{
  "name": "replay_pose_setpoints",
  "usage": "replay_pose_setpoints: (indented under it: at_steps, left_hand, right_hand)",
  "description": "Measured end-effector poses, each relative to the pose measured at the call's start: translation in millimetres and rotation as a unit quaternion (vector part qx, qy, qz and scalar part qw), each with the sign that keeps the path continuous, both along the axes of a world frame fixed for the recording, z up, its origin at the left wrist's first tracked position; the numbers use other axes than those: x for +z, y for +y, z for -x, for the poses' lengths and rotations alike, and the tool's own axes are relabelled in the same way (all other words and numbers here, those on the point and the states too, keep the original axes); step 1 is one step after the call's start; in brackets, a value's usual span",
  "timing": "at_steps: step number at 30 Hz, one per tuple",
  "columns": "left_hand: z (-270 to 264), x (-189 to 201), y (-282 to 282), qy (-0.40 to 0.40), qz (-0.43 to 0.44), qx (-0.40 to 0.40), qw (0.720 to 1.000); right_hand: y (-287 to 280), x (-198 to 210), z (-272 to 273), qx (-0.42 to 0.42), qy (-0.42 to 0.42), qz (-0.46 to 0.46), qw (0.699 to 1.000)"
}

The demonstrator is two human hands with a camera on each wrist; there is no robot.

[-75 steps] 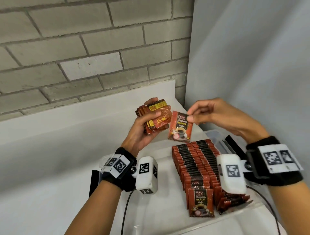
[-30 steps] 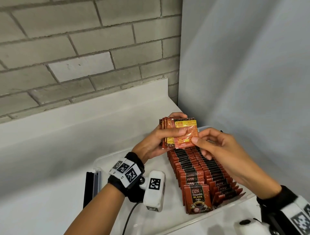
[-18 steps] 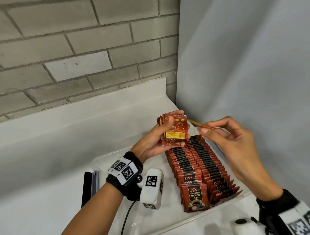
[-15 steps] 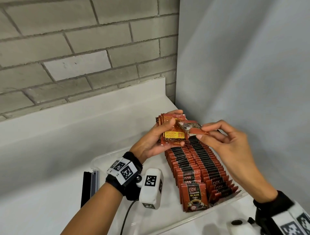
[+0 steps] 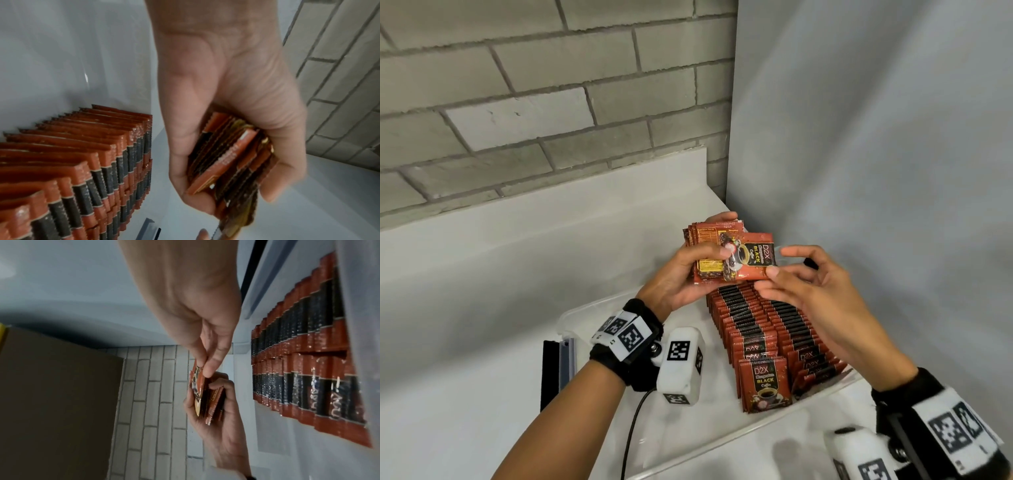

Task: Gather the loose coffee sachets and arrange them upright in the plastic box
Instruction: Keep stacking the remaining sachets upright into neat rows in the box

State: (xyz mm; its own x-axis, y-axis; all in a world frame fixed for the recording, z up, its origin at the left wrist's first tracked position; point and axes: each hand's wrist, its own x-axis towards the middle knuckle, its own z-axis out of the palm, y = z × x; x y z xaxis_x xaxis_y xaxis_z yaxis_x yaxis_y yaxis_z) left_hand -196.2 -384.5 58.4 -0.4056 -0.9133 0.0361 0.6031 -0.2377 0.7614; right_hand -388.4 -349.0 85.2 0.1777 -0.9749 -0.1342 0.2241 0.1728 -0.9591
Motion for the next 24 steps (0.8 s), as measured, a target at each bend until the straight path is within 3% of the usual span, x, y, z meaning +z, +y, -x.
replay_pose_setpoints:
  at_steps: [4, 7, 9, 12, 17, 19, 24]
  left_hand:
    - [-1, 3, 0, -0.008, -0.047, 0.040, 0.998]
    - [-4, 4, -2, -0.018, -0.083, 0.085, 0.993]
    - [-5, 4, -4, -0.012, -0.107, 0.101, 0.989]
    - [-5, 5, -4, -0.029, -0.129, 0.114, 0.985]
    - [-4, 9, -2, -0.035, -0.131, 0.116, 0.984]
    - [-4, 10, -2, -0.046, -0.129, 0.119, 0.983]
    - [-5, 7, -2, -0.047, -0.137, 0.129, 0.981]
  right_hand:
    - [-2, -6, 12, 0.023, 0.043, -0.008, 0.999]
    - [3, -8, 28, 0.088, 0.149, 0.031, 0.984]
    - [7, -11, 37, 0.146, 0.236, 0.091, 0.956]
    - [12, -22, 43, 0.209, 0.352, 0.208, 0.888]
    - [12, -33, 43, 0.300, 0.409, 0.291, 0.811]
    - [12, -35, 43, 0.313, 0.430, 0.305, 0.790]
    - [10, -34, 42, 0.348, 0.448, 0.292, 0.770]
